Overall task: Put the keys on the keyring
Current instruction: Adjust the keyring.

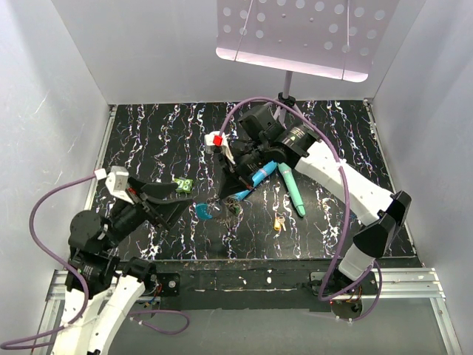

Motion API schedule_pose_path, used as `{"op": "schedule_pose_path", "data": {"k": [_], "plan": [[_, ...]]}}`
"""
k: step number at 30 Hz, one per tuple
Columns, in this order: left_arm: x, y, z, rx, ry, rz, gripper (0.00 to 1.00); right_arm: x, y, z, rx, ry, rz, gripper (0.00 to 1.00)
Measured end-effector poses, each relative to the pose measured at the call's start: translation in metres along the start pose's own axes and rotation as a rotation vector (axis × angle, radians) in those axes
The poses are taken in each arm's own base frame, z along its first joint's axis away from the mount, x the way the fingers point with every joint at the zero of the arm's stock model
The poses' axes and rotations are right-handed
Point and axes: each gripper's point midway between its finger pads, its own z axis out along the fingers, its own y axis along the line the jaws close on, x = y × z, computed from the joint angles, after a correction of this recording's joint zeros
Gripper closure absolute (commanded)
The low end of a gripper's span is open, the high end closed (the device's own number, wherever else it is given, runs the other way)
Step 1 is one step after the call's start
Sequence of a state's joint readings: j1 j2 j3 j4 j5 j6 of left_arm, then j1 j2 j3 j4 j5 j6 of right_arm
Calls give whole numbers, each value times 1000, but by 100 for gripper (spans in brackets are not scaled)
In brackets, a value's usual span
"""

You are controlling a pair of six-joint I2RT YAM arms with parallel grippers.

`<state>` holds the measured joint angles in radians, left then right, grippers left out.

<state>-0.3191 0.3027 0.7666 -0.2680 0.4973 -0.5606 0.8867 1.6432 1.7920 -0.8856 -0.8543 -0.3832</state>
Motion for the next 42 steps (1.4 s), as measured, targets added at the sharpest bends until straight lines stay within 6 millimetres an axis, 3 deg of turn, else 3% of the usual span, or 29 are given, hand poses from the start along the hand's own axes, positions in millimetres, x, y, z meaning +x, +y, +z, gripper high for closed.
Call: {"op": "schedule_pose_path", "data": {"k": [3, 7, 10, 15, 23, 37, 42], "plan": [[22, 7, 1, -38, 121, -88, 29, 6, -2, -4, 12, 57, -16, 99], [63, 23, 5, -84, 299, -232, 34, 18, -7, -4, 2, 128, -24, 99], [79, 25, 5, -86, 369, -298, 39, 28, -8, -2, -19, 166, -10, 99], [84, 19, 14, -33, 421, -361, 49, 37, -6, 4, -65, 182, 29, 99], [105, 28, 28, -26, 537, -472, 58, 34, 2, 12, -131, 145, 110, 99], [105, 15, 29, 58, 582, -499, 66, 37, -3, 25, -183, 128, 194, 99], [108, 15, 29, 68, 601, -514, 73, 36, -3, 26, -184, 125, 204, 99]]}}
